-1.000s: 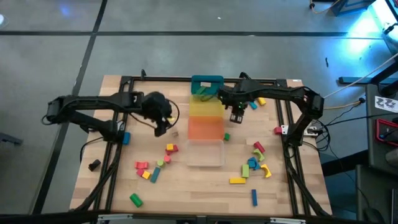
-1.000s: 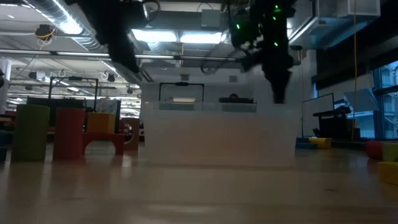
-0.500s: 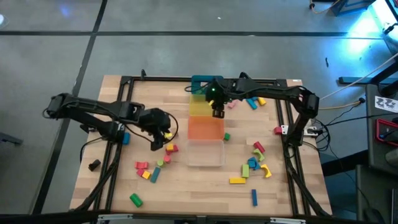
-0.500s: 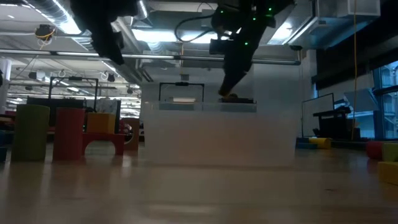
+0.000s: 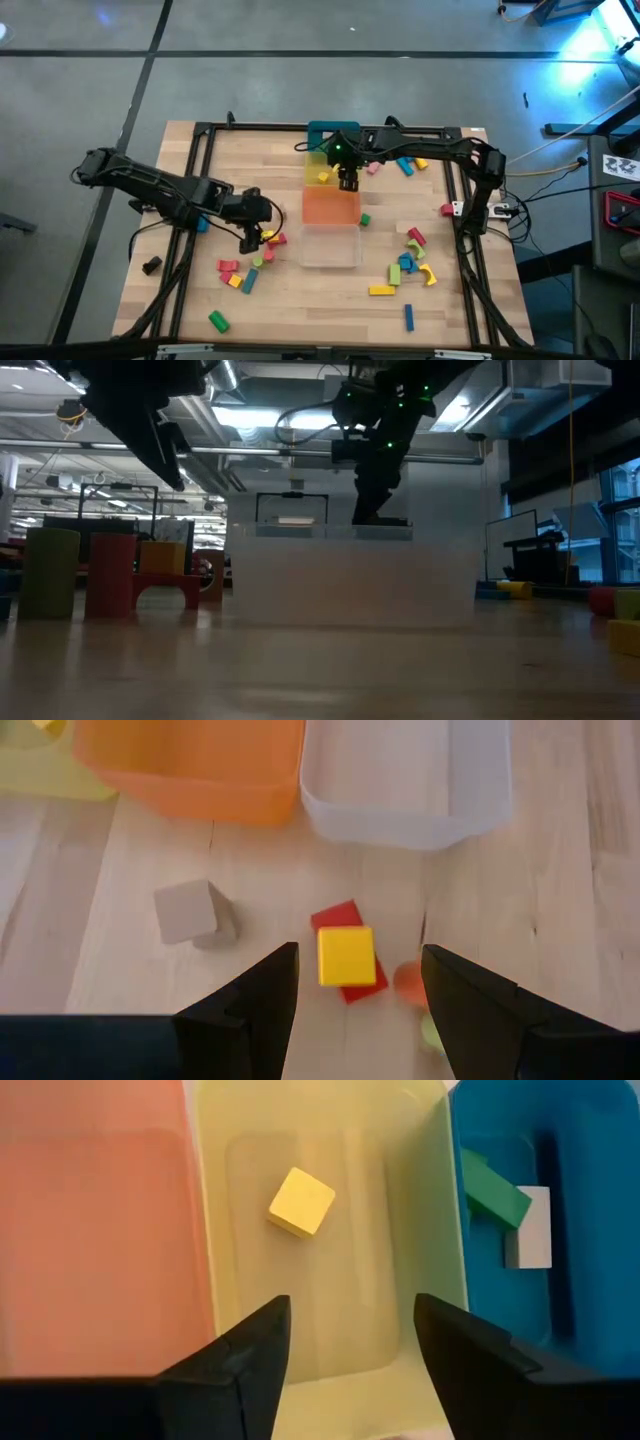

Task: Sort blocks by size
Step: Put the yellow square block into the yellow bin

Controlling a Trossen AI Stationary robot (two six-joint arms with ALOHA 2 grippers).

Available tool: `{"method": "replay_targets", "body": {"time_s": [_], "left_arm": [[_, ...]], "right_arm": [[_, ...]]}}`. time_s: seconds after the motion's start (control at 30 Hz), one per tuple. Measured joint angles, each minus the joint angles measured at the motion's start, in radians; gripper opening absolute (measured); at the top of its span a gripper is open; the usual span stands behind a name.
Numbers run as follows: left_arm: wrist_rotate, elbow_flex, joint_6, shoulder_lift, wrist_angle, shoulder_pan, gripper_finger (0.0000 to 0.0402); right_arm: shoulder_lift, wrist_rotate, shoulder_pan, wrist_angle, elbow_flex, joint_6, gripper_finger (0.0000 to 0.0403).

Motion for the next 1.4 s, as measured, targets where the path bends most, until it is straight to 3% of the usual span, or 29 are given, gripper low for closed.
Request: {"method": "replay_targets", "body": {"time_s": [0.27,1.4], "left_arm": [[-0.011,-0.1,0.002,0.0,0.174,-0.027,0.0196],[-0.051,-0.337,-0.04,0.009,0.474,-0.032,0.0196]], "right_arm": [[-0.058,0.001,0.0,-0.062,0.0,-0.003,0.0209],[-0.096,0.01,0.0,-0.202,0.0,-0.001,0.0209]]}}
